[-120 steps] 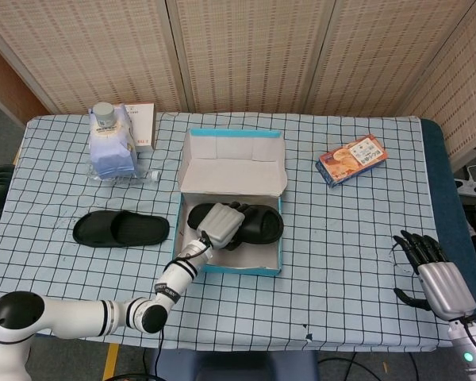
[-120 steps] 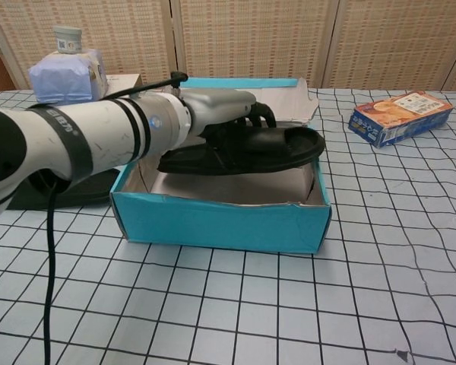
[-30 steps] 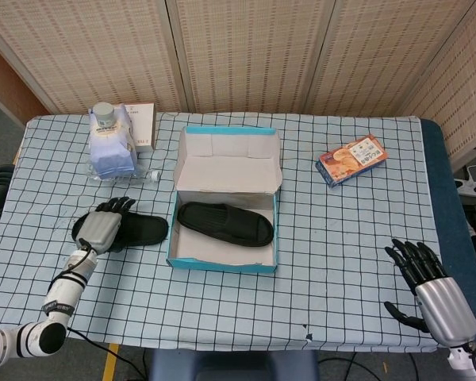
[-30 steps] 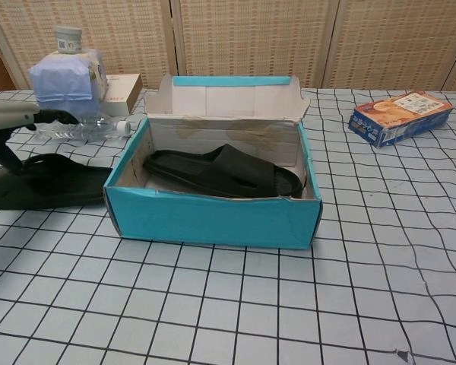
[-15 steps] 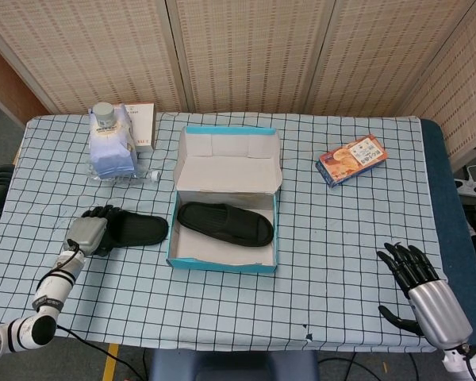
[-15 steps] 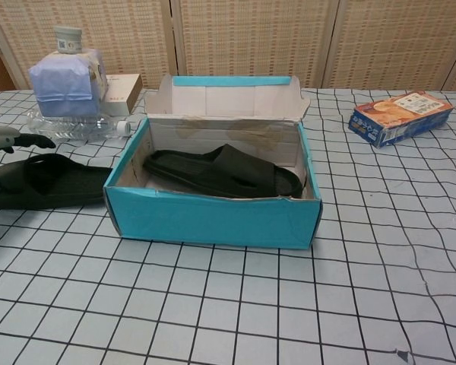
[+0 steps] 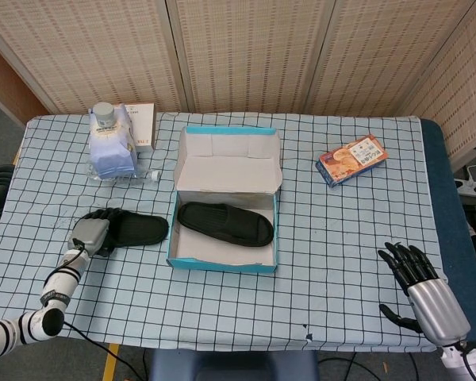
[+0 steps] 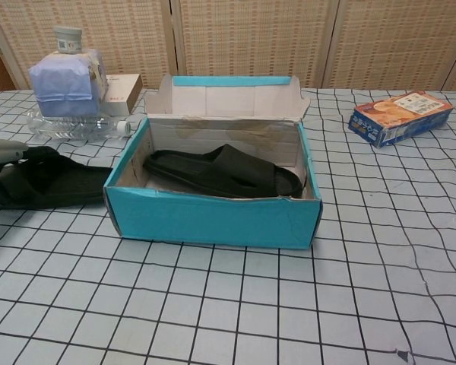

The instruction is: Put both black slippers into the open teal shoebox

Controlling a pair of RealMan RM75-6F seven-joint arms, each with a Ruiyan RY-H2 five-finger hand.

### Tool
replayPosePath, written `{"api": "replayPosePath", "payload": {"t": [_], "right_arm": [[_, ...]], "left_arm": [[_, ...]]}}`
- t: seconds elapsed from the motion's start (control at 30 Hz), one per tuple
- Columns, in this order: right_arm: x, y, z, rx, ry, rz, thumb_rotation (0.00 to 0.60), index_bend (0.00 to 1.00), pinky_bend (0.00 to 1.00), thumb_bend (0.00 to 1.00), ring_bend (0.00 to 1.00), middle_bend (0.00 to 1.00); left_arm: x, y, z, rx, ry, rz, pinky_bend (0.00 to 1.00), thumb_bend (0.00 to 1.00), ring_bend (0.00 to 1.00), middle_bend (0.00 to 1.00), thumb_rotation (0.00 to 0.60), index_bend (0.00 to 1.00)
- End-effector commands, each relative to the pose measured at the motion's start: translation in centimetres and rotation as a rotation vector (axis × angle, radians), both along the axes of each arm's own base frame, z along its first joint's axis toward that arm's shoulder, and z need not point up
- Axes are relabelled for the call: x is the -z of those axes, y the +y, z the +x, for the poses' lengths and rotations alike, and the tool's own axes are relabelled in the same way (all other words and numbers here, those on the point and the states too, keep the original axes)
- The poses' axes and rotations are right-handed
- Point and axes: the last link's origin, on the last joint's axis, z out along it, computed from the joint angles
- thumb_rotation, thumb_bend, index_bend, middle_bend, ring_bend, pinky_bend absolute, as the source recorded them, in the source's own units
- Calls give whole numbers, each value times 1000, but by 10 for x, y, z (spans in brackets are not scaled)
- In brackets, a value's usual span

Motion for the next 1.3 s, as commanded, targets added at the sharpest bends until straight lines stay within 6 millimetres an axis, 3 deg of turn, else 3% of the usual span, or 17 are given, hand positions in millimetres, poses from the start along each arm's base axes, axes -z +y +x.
{"api": "replayPosePath", "payload": {"t": [0.03, 0.2, 0.27, 0.4, 0.57, 0.93, 1.3], "right_arm": [[0, 0, 0, 0, 2, -2, 573, 0, 0, 141, 0, 0], [0, 0, -1, 5, 5, -3, 572, 0, 0, 141, 0, 0], [1, -1, -2, 12, 6, 3, 574, 0, 0, 141, 0, 0], [1, -2, -3, 14, 7, 7, 572, 0, 0, 141, 0, 0], [1, -2, -4, 17, 7, 7, 574, 0, 0, 141, 0, 0], [4, -3, -3, 19, 9, 13, 573, 0, 0, 141, 0, 0], [13, -6, -3, 23, 11, 40, 575, 0, 0, 141, 0, 0]], "left_arm": [[4, 1, -1, 1, 1, -8, 129, 359, 0, 0, 600, 0], [6, 3, -5, -4, 20, -8, 187, 364, 14, 8, 600, 1], [7, 4, -8, -5, 46, 6, 245, 395, 98, 91, 600, 54], [7, 5, -10, 0, 61, 57, 406, 438, 365, 384, 600, 279], [5, 5, -13, 9, 71, 93, 523, 449, 489, 515, 600, 393], [-36, -2, -1, 123, 63, 229, 559, 459, 536, 566, 600, 441], [-90, -5, 29, 217, 55, 348, 563, 460, 542, 573, 600, 446]]}}
